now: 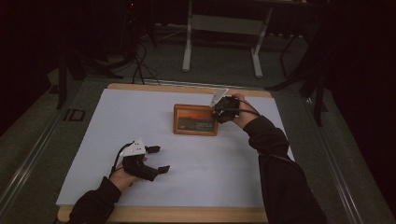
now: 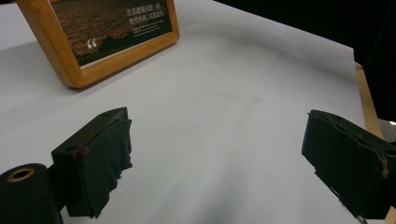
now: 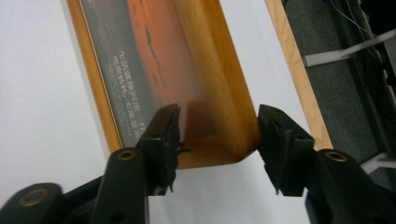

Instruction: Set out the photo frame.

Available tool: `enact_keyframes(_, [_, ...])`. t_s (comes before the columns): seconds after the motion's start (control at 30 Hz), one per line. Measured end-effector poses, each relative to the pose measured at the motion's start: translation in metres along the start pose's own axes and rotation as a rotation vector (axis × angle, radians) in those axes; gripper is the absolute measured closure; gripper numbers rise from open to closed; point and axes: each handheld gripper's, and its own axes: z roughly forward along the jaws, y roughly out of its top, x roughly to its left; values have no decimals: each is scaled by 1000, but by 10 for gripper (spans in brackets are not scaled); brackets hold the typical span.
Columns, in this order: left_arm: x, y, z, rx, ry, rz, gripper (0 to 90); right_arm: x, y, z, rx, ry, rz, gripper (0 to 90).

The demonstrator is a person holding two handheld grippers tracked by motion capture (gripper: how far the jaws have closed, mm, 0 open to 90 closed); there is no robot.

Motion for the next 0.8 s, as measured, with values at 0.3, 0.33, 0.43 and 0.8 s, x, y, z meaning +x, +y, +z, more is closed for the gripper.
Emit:
enact_keyframes(0.3, [-1, -1, 1, 8, -7, -1, 85, -2, -5, 3, -30, -10, 52, 416])
enact_keyframes(0.33, [-1, -1, 1, 9, -8, 0, 85, -2, -5, 3, -25, -10, 53, 410])
enact_keyframes(0.43, [0, -1, 1, 10, -8, -2, 85, -2, -5, 4, -23, -22, 46, 405])
enact_keyframes(0.8, [-1, -1, 2, 13, -7, 4, 85, 1, -5, 2, -39, -30, 71, 370])
